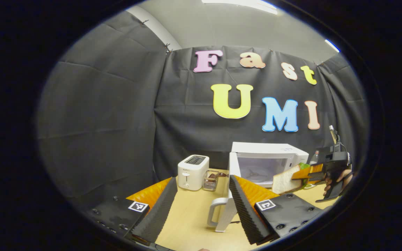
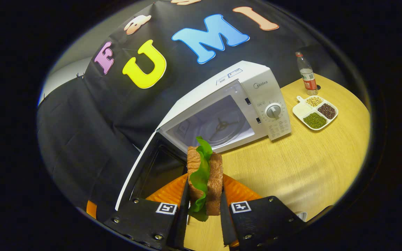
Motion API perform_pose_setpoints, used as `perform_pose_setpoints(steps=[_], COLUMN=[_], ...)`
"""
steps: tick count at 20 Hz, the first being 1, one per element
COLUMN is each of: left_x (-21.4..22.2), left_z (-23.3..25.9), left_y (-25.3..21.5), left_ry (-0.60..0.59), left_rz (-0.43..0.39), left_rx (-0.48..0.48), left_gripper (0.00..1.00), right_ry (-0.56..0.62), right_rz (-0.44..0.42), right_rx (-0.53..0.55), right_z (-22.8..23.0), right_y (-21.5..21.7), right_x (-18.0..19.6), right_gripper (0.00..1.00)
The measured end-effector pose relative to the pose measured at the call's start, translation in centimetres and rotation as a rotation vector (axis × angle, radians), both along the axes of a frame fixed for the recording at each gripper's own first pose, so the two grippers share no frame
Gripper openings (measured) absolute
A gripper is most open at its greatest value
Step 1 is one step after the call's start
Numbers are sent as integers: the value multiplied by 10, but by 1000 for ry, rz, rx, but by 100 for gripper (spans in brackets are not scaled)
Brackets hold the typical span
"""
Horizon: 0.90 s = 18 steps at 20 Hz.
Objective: Open the microwave oven with the left hand, put the food in, and close the microwave oven.
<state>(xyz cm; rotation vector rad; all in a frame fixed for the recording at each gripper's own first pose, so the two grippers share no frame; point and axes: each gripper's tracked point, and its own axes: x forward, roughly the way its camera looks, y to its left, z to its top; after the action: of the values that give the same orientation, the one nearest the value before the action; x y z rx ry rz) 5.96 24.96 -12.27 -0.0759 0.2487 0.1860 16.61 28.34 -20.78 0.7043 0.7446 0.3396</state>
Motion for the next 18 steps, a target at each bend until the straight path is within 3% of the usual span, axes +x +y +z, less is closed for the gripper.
perform_pose_setpoints(steps=[7, 18], left_x=[19, 30], left_z=[-17, -39], left_y=[36, 95], left_ry=[35, 121], left_rz=[23, 95], left_rx=[-35, 33], left_gripper=[98, 95], right_ry=[-33, -97], right_rz=[-126, -310], right_rx=[26, 80], right_z=[-17, -53], right_y=[29, 58], right_x=[58, 143], right_gripper=[41, 41])
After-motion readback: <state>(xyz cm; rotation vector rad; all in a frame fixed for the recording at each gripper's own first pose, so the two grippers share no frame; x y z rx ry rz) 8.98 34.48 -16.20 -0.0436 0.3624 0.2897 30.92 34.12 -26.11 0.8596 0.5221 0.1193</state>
